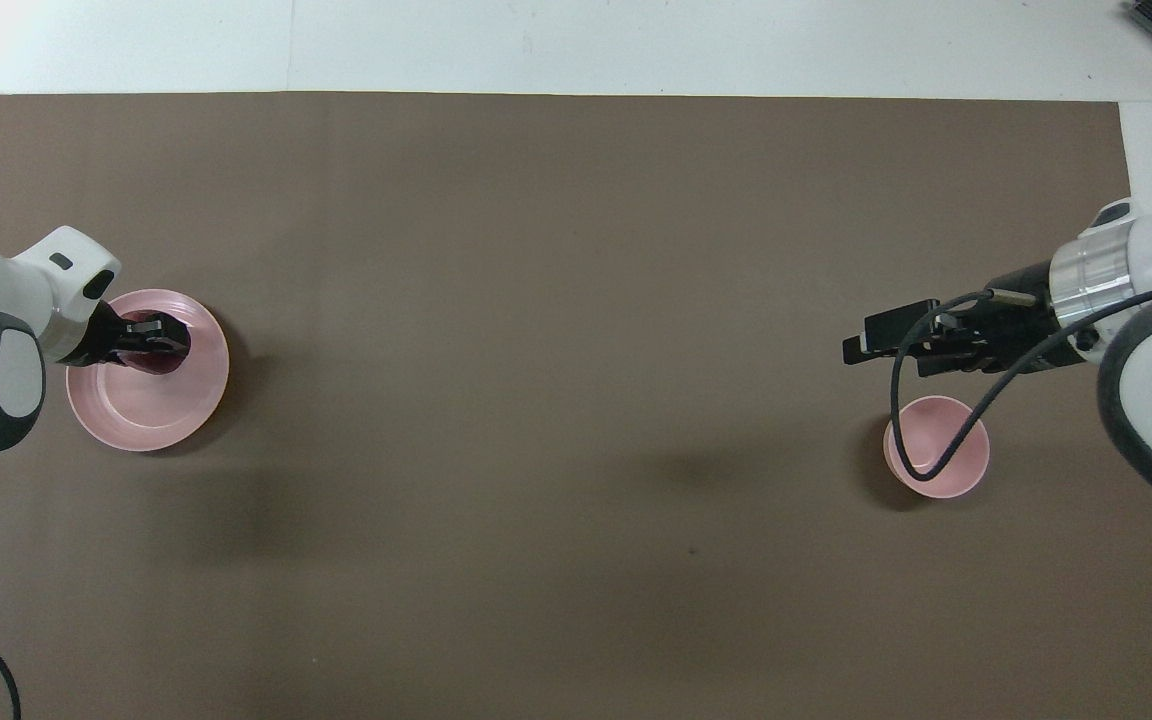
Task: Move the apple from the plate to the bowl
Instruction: 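Lift the apple with the left gripper while the right gripper reaches toward it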
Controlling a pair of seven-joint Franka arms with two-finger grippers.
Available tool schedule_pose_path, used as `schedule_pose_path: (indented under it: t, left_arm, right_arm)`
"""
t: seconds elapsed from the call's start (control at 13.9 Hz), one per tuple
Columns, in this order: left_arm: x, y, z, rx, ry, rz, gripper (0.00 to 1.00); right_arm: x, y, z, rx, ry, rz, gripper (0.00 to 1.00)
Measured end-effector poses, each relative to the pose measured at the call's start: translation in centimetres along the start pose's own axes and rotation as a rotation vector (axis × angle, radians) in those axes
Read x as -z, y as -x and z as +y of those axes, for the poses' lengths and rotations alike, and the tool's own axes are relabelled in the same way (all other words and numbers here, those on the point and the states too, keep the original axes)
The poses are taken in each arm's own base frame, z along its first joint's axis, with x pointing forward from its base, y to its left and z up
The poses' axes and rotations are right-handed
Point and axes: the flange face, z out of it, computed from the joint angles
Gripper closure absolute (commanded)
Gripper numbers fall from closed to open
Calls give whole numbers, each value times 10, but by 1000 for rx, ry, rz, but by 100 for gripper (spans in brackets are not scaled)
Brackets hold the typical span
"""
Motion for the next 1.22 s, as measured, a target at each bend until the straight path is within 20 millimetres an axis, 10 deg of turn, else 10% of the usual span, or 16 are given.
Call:
schedule_pose_path:
  t: [1.22]
  left_arm:
    - [97,53,166,266,581,-99,100]
  right_arm:
    - [-58,7,-99,-735,-153,-75,0]
